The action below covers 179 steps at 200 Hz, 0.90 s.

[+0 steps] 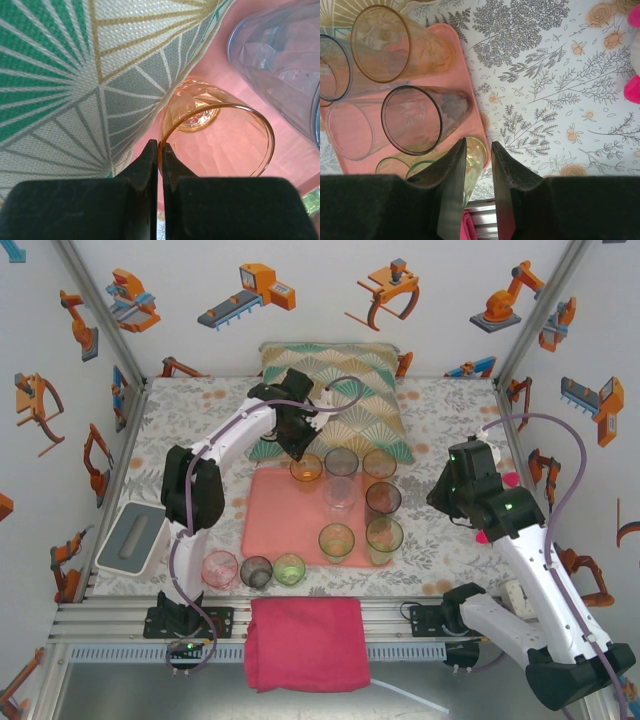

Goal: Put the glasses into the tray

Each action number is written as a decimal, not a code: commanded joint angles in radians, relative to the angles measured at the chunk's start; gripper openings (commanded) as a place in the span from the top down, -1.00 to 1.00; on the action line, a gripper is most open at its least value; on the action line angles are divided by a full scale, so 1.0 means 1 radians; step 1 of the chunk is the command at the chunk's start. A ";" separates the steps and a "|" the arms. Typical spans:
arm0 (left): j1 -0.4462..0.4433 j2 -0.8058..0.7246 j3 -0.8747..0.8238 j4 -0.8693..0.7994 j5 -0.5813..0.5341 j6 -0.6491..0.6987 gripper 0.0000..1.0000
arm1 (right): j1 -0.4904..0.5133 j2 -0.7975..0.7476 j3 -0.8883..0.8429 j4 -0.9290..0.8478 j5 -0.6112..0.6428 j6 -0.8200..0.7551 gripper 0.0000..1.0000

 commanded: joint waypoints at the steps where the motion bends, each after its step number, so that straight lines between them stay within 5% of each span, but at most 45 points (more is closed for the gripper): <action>1: -0.002 -0.019 -0.013 0.001 0.002 0.002 0.85 | -0.007 -0.008 -0.015 -0.022 0.012 -0.011 0.40; 179: -0.002 -0.069 -0.052 0.015 -0.015 0.023 0.51 | -0.010 -0.011 -0.029 -0.004 0.000 -0.005 0.40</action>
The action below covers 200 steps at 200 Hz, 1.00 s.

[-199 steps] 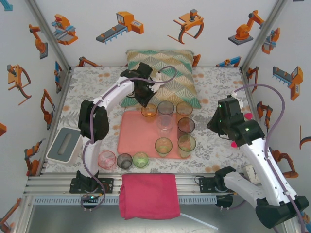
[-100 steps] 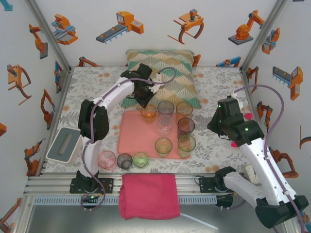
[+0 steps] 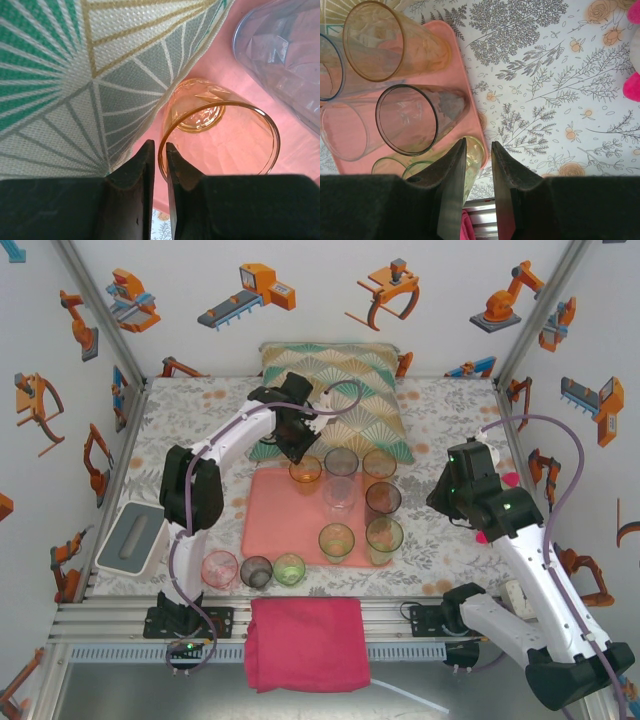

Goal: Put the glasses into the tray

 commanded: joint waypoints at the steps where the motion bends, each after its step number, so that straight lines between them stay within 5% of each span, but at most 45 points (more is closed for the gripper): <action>1: -0.002 -0.056 -0.007 -0.008 -0.002 0.020 0.51 | -0.007 -0.010 -0.014 -0.005 0.001 -0.005 0.40; 143: -0.001 -0.185 0.041 -0.077 -0.007 0.019 -0.20 | -0.011 -0.017 -0.010 0.009 0.001 -0.008 0.40; 200: 0.010 -0.419 -0.064 -0.139 -0.012 0.069 -0.64 | -0.014 -0.002 0.018 0.023 -0.004 -0.010 0.40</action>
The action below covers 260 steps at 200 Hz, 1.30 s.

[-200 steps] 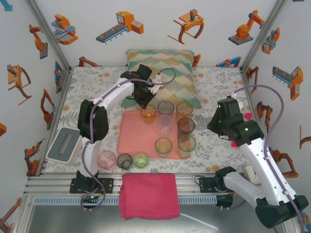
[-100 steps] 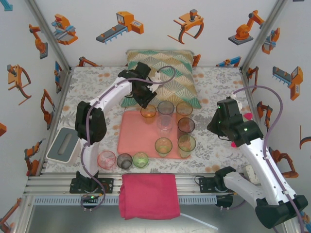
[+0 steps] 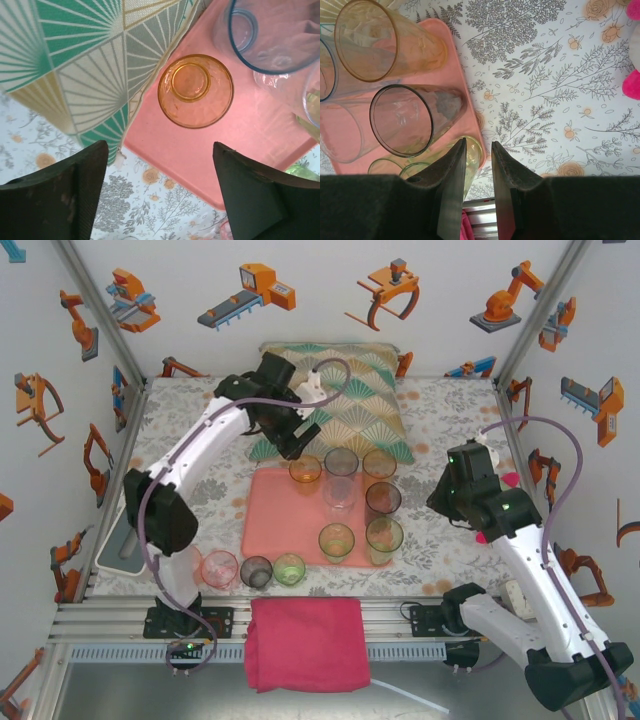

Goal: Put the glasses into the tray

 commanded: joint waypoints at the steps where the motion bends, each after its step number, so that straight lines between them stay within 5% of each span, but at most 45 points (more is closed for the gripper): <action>1: 0.009 -0.142 -0.049 -0.068 -0.001 0.036 -0.64 | -0.007 0.001 0.038 0.016 -0.001 -0.010 0.40; 57: 0.107 -0.452 -0.267 -0.179 0.013 0.074 -0.73 | -0.008 -0.011 0.047 0.026 -0.008 -0.010 0.40; 124: 0.394 -0.750 -0.587 -0.341 0.122 0.255 -0.74 | -0.008 -0.004 0.049 0.037 -0.024 -0.025 0.40; 173: 0.592 -0.824 -0.762 -0.329 0.155 0.381 -0.73 | -0.008 -0.012 0.028 0.063 -0.040 -0.016 0.40; 260: 0.683 -0.843 -0.906 -0.265 0.150 0.469 -0.56 | -0.009 -0.032 0.023 0.049 -0.037 -0.031 0.40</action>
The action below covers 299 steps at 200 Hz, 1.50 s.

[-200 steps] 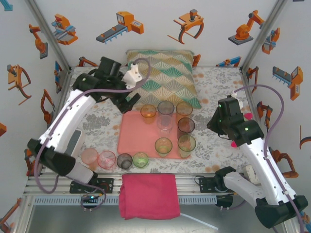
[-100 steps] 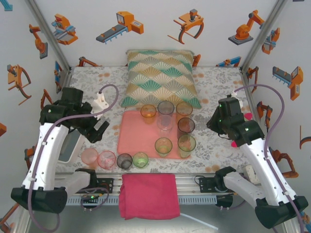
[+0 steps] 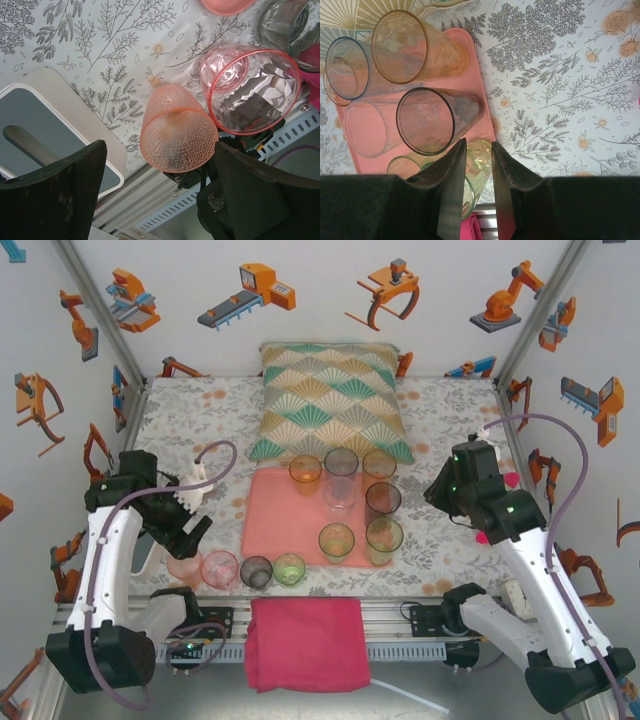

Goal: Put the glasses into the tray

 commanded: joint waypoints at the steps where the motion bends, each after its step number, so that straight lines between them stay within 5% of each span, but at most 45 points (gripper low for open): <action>1: 0.018 -0.013 -0.008 0.012 0.036 0.048 -0.56 | -0.007 -0.014 0.003 0.007 -0.001 -0.023 0.40; 92: 0.097 0.038 -0.083 0.079 0.033 0.087 -0.30 | -0.008 -0.012 -0.015 0.019 -0.008 -0.026 0.40; 299: 0.101 0.062 -0.176 0.156 0.010 0.106 0.29 | -0.009 -0.030 -0.040 0.020 0.011 -0.032 0.40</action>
